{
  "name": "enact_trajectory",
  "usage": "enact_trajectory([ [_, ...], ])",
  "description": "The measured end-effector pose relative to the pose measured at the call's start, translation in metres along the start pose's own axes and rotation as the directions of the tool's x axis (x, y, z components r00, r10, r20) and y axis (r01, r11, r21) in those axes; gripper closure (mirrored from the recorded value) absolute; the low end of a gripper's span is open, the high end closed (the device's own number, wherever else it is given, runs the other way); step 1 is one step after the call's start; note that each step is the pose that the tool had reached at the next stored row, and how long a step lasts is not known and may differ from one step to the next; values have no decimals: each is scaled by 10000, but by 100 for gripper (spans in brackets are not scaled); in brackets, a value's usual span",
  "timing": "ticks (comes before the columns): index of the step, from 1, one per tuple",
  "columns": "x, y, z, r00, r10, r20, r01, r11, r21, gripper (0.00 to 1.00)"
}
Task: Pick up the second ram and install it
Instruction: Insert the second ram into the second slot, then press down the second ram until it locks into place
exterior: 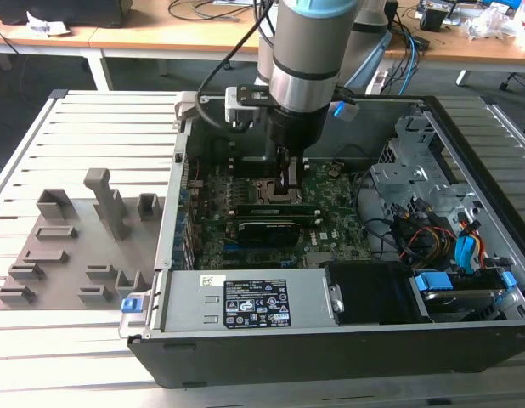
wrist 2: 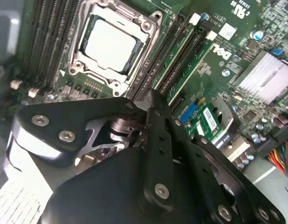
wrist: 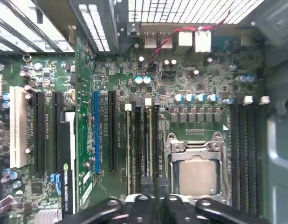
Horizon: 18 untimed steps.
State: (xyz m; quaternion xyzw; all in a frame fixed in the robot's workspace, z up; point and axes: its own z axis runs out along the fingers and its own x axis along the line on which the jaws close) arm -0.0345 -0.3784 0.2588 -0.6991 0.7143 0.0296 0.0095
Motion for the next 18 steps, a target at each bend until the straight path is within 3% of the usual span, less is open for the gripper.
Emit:
enact_trajectory([
  [1, -23, 3, -111, 10000, -2, -15, 2, 10000, 0, 90],
  [11, -23, -9, -115, 10000, 1, -17, -1, 10000, -1, 90],
  [14, -29, -372, -83, 10000, 8, -19, -8, 9999, -128, 90],
  [16, -29, -464, -49, 10000, 8, -19, -8, 9999, -157, 90],
  [17, -28, -553, -1, 10000, 8, -19, -8, 9999, -169, 90],
  [18, -27, -573, 34, 10000, 9, -20, -9, 9999, -170, 90],
])
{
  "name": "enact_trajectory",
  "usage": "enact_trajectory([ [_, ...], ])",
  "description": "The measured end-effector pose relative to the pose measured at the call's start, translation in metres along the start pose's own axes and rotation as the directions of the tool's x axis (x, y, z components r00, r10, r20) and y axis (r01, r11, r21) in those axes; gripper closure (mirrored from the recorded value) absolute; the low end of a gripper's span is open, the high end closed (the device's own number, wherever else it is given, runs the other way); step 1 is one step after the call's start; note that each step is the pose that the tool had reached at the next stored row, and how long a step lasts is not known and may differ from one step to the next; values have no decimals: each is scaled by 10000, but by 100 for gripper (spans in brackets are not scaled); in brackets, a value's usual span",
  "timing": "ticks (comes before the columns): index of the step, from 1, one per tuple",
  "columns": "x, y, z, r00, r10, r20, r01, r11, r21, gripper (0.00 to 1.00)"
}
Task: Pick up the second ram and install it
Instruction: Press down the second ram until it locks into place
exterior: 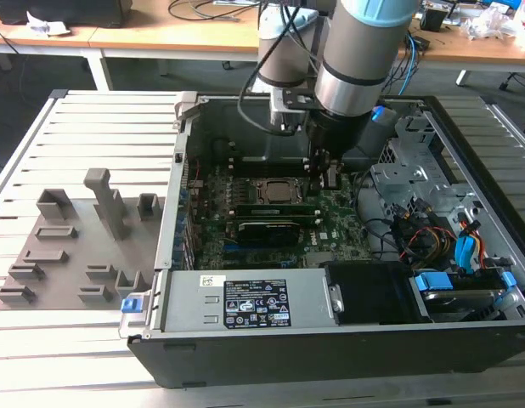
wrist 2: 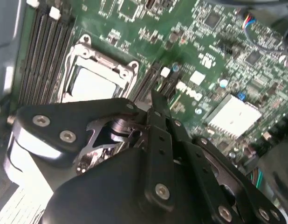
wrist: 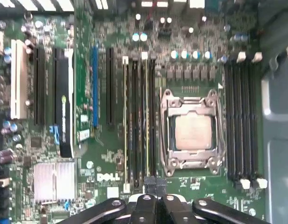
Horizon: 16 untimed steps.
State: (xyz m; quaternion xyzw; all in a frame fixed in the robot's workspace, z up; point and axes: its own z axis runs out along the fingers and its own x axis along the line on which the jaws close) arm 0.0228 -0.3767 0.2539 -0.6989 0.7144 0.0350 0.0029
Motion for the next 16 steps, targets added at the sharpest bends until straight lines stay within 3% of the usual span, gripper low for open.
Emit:
enact_trajectory([
  [3, 7, -23, 156, 10000, 0, 1, 0, 10000, 0, 90],
  [7, 14, -28, 253, 10000, 0, -13, 0, 10000, -2, 90],
  [9, 13, -29, 257, 10000, -1, 4, 1, 10000, 2, 90],
  [10, 8, -27, 224, 10000, -1, 29, 1, 10000, 11, 90],
  [12, 10, 4, 200, 10000, 0, 3, 0, 10000, 25, 90],
  [13, 14, 77, 203, 10000, -3, 5, 3, 10000, 47, 90],
  [14, 18, 236, 210, 10000, -4, 2, 3, 10000, 64, 90],
  [16, 22, 465, 221, 10000, -6, 5, 6, 10000, 94, 90],
])
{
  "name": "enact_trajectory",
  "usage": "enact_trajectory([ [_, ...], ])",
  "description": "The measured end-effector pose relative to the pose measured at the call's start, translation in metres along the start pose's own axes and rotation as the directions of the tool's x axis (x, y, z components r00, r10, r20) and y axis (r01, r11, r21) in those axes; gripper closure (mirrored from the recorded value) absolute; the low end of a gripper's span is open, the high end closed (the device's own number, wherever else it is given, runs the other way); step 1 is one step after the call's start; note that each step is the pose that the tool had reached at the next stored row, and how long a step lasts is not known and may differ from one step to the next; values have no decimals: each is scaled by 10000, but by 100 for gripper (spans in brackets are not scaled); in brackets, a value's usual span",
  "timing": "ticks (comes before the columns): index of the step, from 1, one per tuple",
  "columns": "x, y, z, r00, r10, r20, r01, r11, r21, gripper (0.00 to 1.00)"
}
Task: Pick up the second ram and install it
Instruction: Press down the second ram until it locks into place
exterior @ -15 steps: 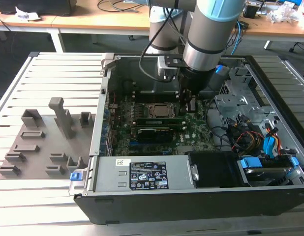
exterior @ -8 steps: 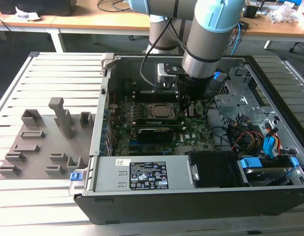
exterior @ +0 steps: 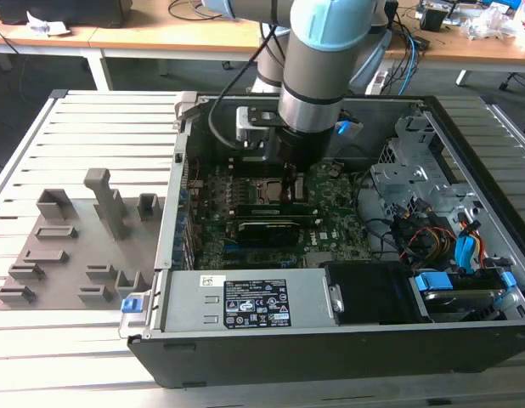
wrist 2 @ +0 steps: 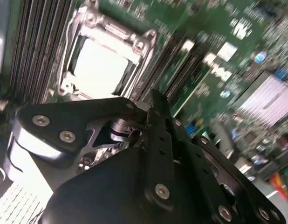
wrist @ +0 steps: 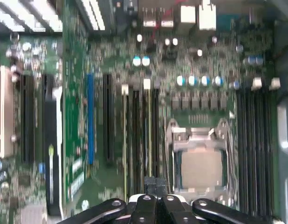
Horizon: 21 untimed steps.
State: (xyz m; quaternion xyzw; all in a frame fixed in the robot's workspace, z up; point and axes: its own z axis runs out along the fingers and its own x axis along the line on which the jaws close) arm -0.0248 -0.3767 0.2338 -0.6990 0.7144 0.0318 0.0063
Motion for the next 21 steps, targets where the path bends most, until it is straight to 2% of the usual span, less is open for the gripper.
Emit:
enact_trajectory([
  [2, 3, 101, 4, 10000, -1, -1, 1, 10000, 20, 90],
  [4, 7, 239, 16, 10000, -3, -4, 3, 10000, 54, 90],
  [5, 10, 353, 47, 10000, -3, -8, 3, 10000, 81, 90],
  [8, 10, 351, 87, 10000, -2, -7, 3, 10000, 80, 90],
  [9, 6, 348, 58, 10000, -1, 9, 1, 10000, 90, 90],
  [11, 3, 321, 17, 10000, -4, 12, 4, 10000, 80, 90],
  [14, -3, 25, 6, 10000, 11, 12, -11, 9998, -193, 90],
  [15, -5, -55, 2, 10000, 13, 10, -13, 9997, -244, 90],
  [17, -7, -92, -7, 10000, 14, 8, -14, 9997, -252, 90],
  [18, -11, -93, -83, 10000, 15, 10, -15, 9997, -252, 90],
  [21, -20, -88, -242, 10000, 15, 11, -14, 9997, -252, 90],
])
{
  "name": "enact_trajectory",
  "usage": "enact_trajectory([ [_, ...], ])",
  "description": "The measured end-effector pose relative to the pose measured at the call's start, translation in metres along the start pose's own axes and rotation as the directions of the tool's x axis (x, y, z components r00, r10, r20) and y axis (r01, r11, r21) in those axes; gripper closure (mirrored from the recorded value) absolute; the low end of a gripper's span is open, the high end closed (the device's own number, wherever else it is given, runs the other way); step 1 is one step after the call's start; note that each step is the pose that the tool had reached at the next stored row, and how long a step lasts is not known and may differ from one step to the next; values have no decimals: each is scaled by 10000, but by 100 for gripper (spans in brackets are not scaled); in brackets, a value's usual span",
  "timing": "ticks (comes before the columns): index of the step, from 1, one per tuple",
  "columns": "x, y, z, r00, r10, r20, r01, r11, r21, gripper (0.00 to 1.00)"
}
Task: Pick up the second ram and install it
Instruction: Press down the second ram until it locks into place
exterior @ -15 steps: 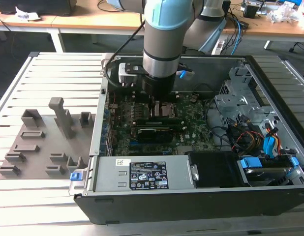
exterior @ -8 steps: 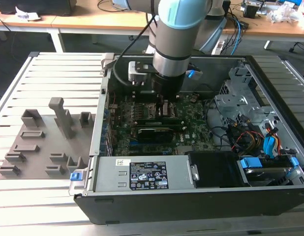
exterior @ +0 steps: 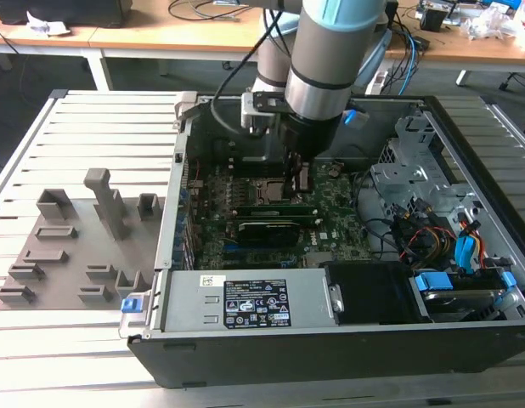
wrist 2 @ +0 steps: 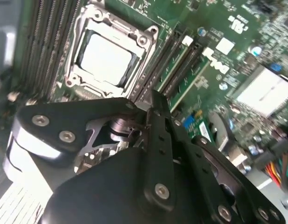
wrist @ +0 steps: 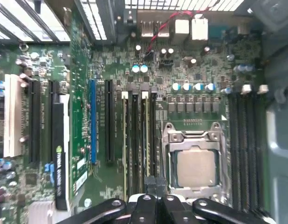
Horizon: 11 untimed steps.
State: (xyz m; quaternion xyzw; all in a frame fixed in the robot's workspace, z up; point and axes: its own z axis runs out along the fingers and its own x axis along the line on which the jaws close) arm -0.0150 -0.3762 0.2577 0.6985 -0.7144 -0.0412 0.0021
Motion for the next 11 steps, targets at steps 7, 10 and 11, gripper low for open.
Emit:
enact_trajectory([
  [7, -21, 24, -386, 10000, -1, 13, 1, 10000, 0, 90],
  [10, -21, 24, -387, 10000, -1, 12, 1, 10000, 0, 90],
  [11, -21, 24, -387, 10000, -1, 11, 1, 10000, -1, 90],
])
